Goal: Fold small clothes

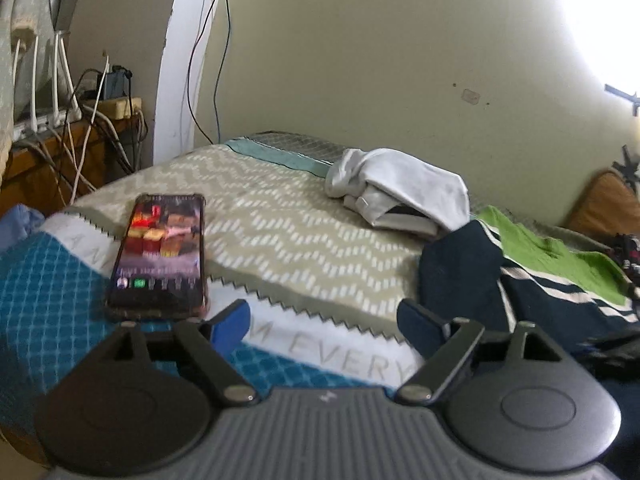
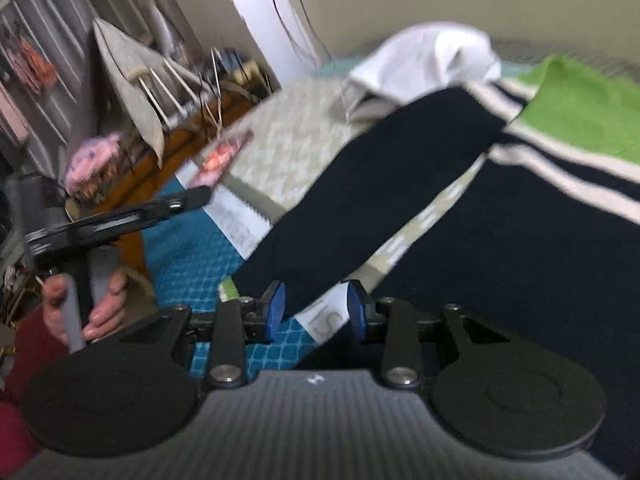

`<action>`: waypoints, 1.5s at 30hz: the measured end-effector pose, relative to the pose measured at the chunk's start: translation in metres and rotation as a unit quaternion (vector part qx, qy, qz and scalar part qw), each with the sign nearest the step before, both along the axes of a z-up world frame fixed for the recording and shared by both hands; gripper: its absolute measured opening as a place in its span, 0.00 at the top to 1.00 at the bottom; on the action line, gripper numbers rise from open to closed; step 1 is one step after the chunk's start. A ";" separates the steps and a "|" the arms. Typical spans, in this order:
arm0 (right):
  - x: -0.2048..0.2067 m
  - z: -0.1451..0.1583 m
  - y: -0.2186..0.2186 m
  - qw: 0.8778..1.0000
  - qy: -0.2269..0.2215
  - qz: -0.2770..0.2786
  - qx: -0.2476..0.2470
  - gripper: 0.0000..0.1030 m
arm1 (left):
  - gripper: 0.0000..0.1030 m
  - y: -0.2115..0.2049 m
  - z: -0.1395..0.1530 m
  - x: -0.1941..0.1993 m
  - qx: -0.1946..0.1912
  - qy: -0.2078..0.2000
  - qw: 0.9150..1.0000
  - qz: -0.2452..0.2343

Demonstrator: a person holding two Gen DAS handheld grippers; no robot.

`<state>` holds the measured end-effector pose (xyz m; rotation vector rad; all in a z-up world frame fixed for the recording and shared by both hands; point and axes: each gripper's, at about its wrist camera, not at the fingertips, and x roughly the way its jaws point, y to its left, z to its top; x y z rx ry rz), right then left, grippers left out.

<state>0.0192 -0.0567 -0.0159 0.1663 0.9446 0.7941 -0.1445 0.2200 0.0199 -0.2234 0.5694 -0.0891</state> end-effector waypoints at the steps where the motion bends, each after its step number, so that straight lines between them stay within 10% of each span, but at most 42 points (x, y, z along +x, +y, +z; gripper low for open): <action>1: 0.005 -0.003 0.002 1.000 0.013 -0.005 0.000 0.63 | 0.19 0.002 -0.003 -0.004 -0.008 -0.001 1.000 -0.006; 7: 0.017 -0.010 0.007 0.998 0.034 -0.030 0.035 0.65 | 0.19 0.003 -0.019 -0.014 -0.048 0.003 0.998 -0.045; 12: 0.022 -0.012 0.017 0.998 0.017 -0.043 0.031 0.90 | 0.19 -0.001 -0.023 -0.009 -0.071 0.012 0.995 -0.062; 25: -0.005 0.070 -0.064 0.984 -0.146 -0.071 -0.078 0.91 | 0.18 -0.019 -0.012 0.014 -0.067 0.005 0.994 -0.084; 33: 0.009 0.082 -0.127 0.911 -0.243 -0.129 -0.307 0.91 | 0.18 -0.076 0.015 0.061 -0.027 -0.015 0.991 -0.133; 45: 0.037 0.132 -0.136 0.830 -0.411 -0.133 -0.353 0.92 | 0.17 -0.156 0.044 0.145 -0.015 -0.021 0.987 -0.159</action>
